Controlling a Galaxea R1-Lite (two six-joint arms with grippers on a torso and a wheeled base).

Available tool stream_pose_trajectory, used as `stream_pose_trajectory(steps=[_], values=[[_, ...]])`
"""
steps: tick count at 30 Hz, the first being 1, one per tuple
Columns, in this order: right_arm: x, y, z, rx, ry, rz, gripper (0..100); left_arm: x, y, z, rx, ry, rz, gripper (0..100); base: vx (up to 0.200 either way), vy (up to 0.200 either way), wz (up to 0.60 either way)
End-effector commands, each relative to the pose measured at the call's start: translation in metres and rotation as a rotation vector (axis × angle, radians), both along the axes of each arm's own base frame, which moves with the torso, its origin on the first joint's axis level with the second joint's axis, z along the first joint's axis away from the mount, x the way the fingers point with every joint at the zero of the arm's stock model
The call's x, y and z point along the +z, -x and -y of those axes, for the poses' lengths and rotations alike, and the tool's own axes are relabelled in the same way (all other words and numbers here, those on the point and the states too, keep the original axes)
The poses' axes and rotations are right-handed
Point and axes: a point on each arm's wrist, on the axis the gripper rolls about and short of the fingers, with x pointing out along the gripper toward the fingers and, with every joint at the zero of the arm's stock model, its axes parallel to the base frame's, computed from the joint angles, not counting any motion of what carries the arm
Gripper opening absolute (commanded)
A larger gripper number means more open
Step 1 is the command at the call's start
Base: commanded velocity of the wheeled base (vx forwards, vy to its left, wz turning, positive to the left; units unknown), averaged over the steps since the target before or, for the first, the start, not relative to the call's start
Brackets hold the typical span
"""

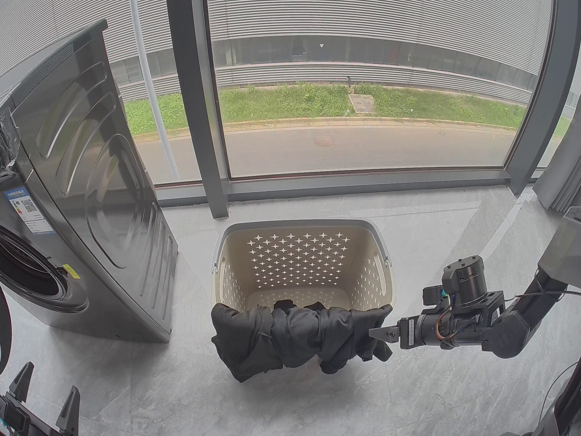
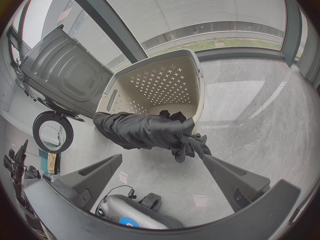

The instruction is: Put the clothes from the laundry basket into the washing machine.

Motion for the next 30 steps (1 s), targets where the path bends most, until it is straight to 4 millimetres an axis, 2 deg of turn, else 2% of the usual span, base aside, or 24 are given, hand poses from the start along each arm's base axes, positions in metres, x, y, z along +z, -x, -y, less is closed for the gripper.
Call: stream_pose_trajectory(steps=[1,6,17,29,30], values=[[-0.020,-0.008,-0.005,-0.001,0.011,-0.034,100,-0.005,0.000,0.000,0.000,0.000,0.000,100,0.000,0.000,0.00],[-0.032,-0.016,-0.008,-0.004,0.010,-0.034,100,-0.005,0.000,0.000,0.000,0.002,0.000,100,0.000,0.000,0.00],[-0.042,-0.038,-0.023,-0.029,-0.010,0.008,100,-0.005,0.000,0.000,0.000,0.002,0.000,100,0.000,0.000,0.00],[-0.040,-0.053,-0.035,-0.048,-0.028,0.050,100,-0.005,0.000,0.000,0.000,0.003,0.000,100,0.000,0.000,0.00],[-0.041,-0.053,-0.036,-0.051,-0.026,0.051,0,-0.005,0.000,0.000,0.000,0.003,0.000,100,0.000,0.000,0.00]])
